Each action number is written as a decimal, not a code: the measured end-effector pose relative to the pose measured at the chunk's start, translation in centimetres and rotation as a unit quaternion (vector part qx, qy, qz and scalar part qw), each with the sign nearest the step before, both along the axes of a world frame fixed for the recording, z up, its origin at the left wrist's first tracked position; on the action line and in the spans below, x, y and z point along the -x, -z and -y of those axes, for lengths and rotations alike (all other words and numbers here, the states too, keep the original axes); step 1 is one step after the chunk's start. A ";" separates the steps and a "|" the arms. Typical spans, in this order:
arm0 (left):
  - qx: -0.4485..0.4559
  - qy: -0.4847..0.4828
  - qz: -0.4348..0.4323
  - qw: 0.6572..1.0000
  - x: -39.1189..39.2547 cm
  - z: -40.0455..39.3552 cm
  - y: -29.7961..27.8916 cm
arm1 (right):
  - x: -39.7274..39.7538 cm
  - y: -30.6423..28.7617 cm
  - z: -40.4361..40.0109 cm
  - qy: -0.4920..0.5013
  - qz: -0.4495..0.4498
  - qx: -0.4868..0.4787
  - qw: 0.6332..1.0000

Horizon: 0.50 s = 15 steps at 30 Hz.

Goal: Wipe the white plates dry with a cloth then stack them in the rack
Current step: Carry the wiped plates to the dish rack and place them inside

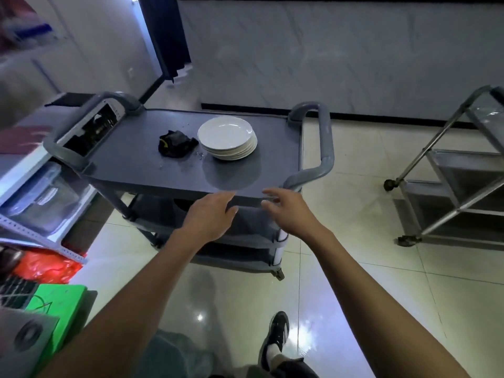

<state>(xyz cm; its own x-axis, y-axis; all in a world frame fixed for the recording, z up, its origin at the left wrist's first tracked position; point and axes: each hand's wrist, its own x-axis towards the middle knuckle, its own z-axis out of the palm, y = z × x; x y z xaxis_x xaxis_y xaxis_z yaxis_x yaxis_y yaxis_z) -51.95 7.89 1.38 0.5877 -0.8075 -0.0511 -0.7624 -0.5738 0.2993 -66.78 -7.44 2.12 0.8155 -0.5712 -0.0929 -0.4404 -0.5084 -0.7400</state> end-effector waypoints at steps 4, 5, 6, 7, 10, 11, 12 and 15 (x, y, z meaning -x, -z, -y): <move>-0.005 -0.009 -0.004 1.000 -3.2 5.1 0.1 | -4.3 0.8 5.3 -0.002 0.004 -0.018 1.000; -0.006 -0.012 -0.008 1.000 -3.9 6.2 0.3 | -5.4 1.1 6.4 -0.003 0.001 -0.024 1.000; -0.006 -0.019 -0.014 1.000 -4.6 7.0 0.5 | -6.5 1.4 7.4 -0.005 -0.003 -0.030 1.000; -0.004 -0.028 -0.022 0.999 -5.2 7.7 0.7 | -7.5 1.6 8.2 -0.009 -0.007 -0.035 0.999; 0.001 -0.050 -0.045 0.998 -7.7 9.2 1.4 | -10.3 2.0 10.0 -0.017 -0.019 -0.050 0.998; 0.005 -0.054 -0.048 0.997 -8.6 9.5 1.6 | -11.2 2.2 10.5 -0.018 -0.022 -0.055 0.998; 0.012 -0.062 -0.048 0.997 -9.5 9.9 1.9 | -12.1 2.4 11.1 -0.017 -0.025 -0.056 0.998; 0.042 -0.093 -0.052 0.993 -12.2 11.3 2.6 | -14.9 2.9 12.7 -0.014 -0.031 -0.062 0.997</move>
<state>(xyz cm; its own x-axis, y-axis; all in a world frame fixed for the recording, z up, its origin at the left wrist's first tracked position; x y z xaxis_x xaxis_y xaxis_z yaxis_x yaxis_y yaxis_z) -39.78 -3.43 -1.26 0.7228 -0.6887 -0.0568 -0.6074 -0.6723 0.4231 -51.90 -20.12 -0.81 0.8218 -0.5289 -0.2119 -0.4736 -0.4273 -0.7702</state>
